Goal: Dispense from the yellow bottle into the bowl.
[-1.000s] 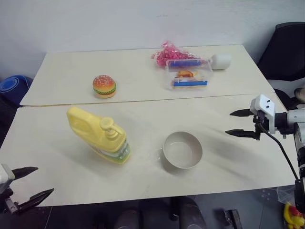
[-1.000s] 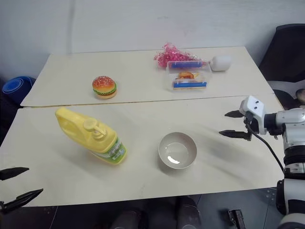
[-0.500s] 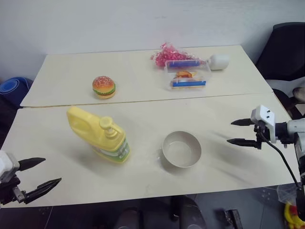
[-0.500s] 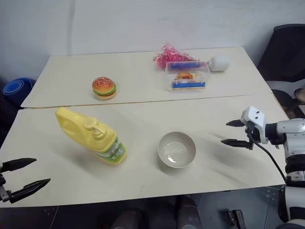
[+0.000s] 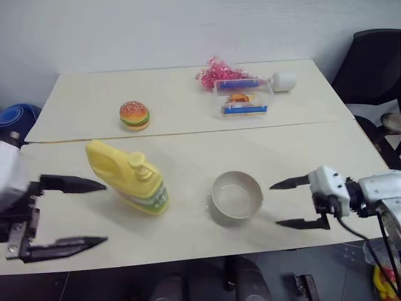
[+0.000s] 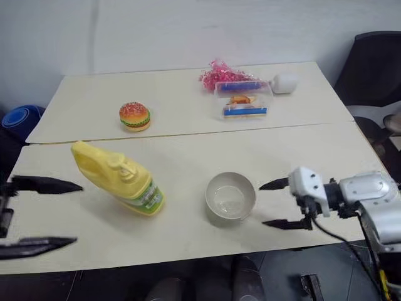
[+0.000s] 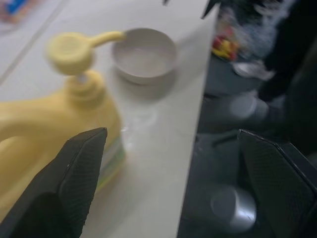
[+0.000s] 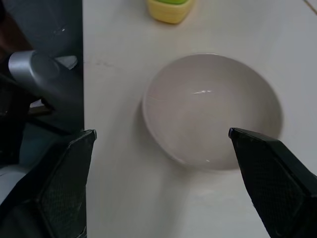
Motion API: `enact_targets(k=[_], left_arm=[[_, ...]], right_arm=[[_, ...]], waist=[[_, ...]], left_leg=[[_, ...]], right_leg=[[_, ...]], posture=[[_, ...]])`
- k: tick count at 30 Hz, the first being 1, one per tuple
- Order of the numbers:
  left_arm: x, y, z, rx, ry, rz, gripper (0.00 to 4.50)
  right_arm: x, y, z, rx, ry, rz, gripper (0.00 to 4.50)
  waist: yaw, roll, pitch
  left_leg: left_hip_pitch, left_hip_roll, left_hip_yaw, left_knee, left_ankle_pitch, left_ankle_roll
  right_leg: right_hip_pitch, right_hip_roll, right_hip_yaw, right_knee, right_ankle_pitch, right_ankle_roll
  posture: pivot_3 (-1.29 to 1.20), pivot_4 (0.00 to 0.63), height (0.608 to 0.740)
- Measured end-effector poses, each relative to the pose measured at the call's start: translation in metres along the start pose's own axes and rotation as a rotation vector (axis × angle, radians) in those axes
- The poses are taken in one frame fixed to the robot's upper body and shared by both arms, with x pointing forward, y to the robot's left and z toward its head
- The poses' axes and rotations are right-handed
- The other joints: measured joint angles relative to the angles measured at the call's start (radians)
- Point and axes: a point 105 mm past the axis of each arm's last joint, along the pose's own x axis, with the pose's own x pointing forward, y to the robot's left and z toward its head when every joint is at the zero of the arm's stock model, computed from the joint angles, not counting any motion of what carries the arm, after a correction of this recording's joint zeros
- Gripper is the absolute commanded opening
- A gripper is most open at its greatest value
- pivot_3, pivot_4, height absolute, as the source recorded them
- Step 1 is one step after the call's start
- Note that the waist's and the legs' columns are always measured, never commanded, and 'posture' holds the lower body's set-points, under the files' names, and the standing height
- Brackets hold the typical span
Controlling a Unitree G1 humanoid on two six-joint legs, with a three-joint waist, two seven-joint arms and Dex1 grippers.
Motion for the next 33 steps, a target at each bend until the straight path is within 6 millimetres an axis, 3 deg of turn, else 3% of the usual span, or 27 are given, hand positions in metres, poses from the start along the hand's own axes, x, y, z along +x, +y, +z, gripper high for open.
enact_targets(k=[3, 9, 19, 26, 29, 33], left_arm=[[0.009, -0.008, 0.000, 0.030, 0.027, -0.095, 4.50], [0.014, -0.009, 0.002, 0.058, 0.043, -0.148, 4.50], [0.020, -0.005, 0.005, 0.068, 0.037, -0.155, 4.50], [0.021, -0.002, 0.007, 0.079, 0.044, -0.121, 4.50], [0.021, -0.001, 0.009, 0.084, 0.040, -0.103, 4.50], [0.021, 0.001, 0.012, 0.085, 0.028, -0.085, 4.50]], right_arm=[[0.024, 0.003, -0.002, -0.061, 0.016, -0.009, 3.90], [0.055, 0.003, -0.001, -0.156, 0.047, -0.026, 1.77], [0.079, 0.001, -0.005, -0.244, 0.086, 0.016, 1.77], [0.093, -0.004, -0.020, -0.255, 0.107, 0.024, 1.77], [0.093, -0.008, -0.026, -0.259, 0.119, 0.016, 1.20], [0.092, -0.008, -0.027, -0.270, 0.110, 0.020, 0.02]], waist=[[-0.003, -0.001, 0.000], [-0.003, -0.001, 0.000], [-0.003, -0.002, 0.000], [-0.003, -0.003, 0.000], [-0.003, -0.003, 0.000], [-0.004, -0.003, 0.000]], left_leg=[[0.000, 0.004, 0.004, 0.000, -0.001, -0.002], [-0.001, 0.008, 0.012, 0.000, -0.001, -0.006], [-0.001, 0.009, 0.013, 0.001, -0.001, -0.007], [-0.001, 0.009, 0.013, 0.001, -0.001, -0.007], [-0.001, 0.009, 0.013, 0.002, -0.001, -0.007], [-0.001, 0.009, 0.013, 0.002, -0.001, -0.007]], right_leg=[[-0.002, 0.005, 0.001, 0.001, -0.001, -0.003], [-0.005, 0.009, 0.001, 0.004, -0.003, -0.008], [-0.009, 0.010, 0.002, 0.005, -0.003, -0.009], [-0.009, 0.010, 0.003, 0.007, -0.004, -0.010], [-0.009, 0.010, 0.003, 0.007, -0.004, -0.010], [-0.010, 0.010, 0.003, 0.008, -0.004, -0.010]], posture=[[0.00, 0.150, 0.740], [0.00, 0.150, 0.740], [0.00, 0.150, 0.740], [0.00, 0.150, 0.740], [0.00, 0.150, 0.740], [0.00, 0.150, 0.740]])
